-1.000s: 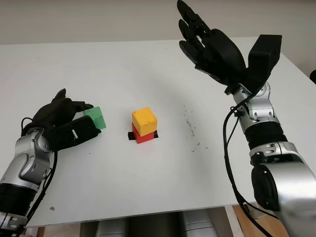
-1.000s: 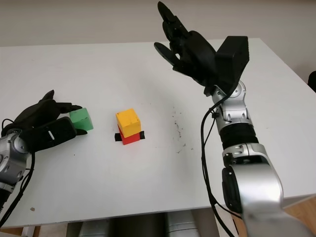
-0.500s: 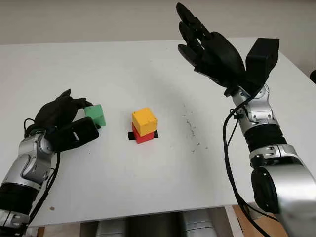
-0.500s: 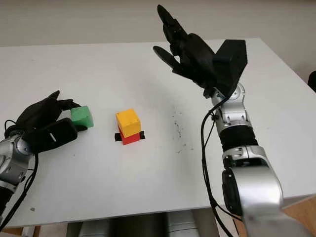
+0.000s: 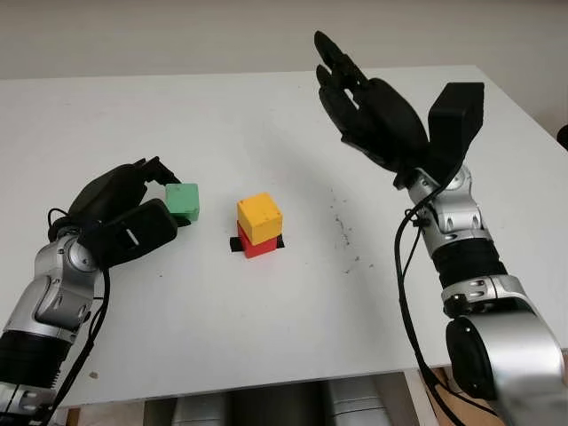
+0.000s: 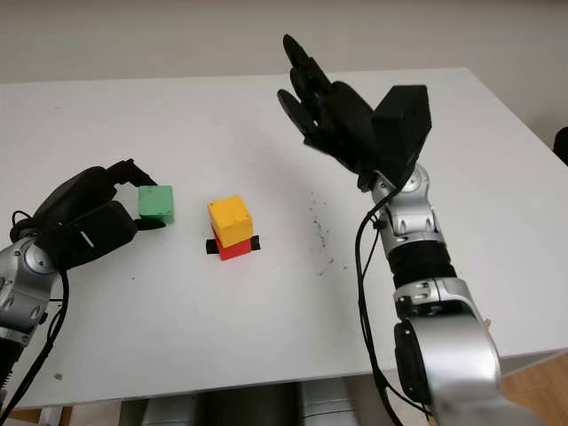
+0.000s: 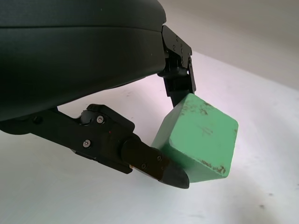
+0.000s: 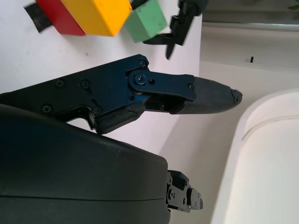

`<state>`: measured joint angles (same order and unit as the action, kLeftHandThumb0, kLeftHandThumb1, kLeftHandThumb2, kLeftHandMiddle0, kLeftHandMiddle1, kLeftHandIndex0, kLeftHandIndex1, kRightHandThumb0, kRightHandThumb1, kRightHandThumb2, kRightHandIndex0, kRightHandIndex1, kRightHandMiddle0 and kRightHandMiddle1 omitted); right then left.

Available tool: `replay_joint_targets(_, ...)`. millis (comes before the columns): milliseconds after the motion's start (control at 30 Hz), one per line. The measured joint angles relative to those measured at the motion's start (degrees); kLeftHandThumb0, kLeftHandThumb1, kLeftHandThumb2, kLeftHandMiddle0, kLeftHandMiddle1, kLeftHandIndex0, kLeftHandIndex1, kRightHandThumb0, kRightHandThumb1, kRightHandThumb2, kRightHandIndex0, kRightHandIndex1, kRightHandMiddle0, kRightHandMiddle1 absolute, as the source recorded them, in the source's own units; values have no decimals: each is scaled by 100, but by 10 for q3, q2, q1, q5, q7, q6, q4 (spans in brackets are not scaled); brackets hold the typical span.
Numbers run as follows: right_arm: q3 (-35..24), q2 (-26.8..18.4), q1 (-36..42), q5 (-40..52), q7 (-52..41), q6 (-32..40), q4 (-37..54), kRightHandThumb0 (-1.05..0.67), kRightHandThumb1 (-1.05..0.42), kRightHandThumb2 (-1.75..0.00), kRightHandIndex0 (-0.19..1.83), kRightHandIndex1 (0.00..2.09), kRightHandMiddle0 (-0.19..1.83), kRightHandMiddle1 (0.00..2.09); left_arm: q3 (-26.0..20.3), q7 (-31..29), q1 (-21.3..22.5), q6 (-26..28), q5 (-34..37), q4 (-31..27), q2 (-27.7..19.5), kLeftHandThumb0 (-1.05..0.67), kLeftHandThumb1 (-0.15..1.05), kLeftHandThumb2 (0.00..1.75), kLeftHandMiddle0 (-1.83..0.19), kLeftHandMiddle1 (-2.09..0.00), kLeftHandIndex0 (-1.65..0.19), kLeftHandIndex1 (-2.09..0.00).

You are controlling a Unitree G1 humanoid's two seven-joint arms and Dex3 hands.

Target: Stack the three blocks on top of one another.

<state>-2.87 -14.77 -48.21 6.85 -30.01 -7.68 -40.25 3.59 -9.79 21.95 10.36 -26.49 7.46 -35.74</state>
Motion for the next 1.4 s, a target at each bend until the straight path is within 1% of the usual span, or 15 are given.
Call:
replay_joint_targets(100, 0, 11, 16, 5, 0, 9, 0, -72, -105, -71, -19, 0, -19, 0, -5, -13, -6, 15, 7, -28, 0, -34, 97, 5, -11, -6, -35, -157)
replay_joint_targets(233, 2, 21, 35, 4, 10, 10, 0, -73, -105, -69, -19, 0, -19, 0, -14, -35, -14, 35, 13, -70, 0, -33, 97, 5, -10, -5, -39, -159)
replay_joint_targets(367, -1, 29, 53, 12, 12, 18, 0, -68, -105, -70, -19, 0, -19, 0, -27, -57, -16, 48, 25, -103, -1, -31, 96, 5, -9, -5, -39, -161)
replay_joint_targets(433, -3, 32, 61, 15, 20, 22, 0, -68, -105, -70, -19, 0, -19, 0, -37, -70, -16, 56, 41, -124, -1, -30, 97, 5, -8, -5, -36, -160)
replay_joint_targets(533, -7, 32, 71, 17, 27, 26, 0, -68, -105, -71, -19, 0, -19, 0, -57, -92, -16, 85, 74, -159, 0, -28, 97, 5, -6, -4, -32, -156)
replay_joint_targets(633, -13, 34, 84, 22, 37, 39, 0, -67, -105, -71, -19, 0, -19, 0, -70, -106, -16, 106, 99, -193, 1, -29, 97, 5, -6, -5, -32, -152)
replay_joint_targets(733, -17, 40, 98, 26, 43, 40, 0, -69, -105, -70, -19, 0, -19, 0, -79, -111, -17, 114, 125, -218, 7, -31, 97, 6, -6, -5, -32, -151)
replay_joint_targets(967, -21, 45, 107, 31, 47, 40, 0, -68, -105, -68, -19, 0, -19, 0, -100, -115, -17, 142, 186, -243, 27, -37, 98, 6, -9, -6, -37, -151)
replay_joint_targets(1100, -24, 46, 107, 32, 48, 40, -5, -71, -105, -67, -19, 0, -19, 0, -115, -114, -17, 150, 221, -254, 39, -39, 99, 6, -11, -7, -39, -153)
replay_joint_targets(1200, -25, 47, 107, 32, 52, 38, -5, -74, -105, -66, -19, 0, -19, 0, -115, -113, -17, 146, 225, -259, 41, -38, 99, 5, -12, -6, -38, -158)
replay_joint_targets(1400, -29, 47, 102, 37, 59, 40, 6, -73, -105, -70, -19, 0, -19, 0, -109, -106, -17, 151, 236, -264, 54, -36, 97, 5, -11, -5, -37, -157)
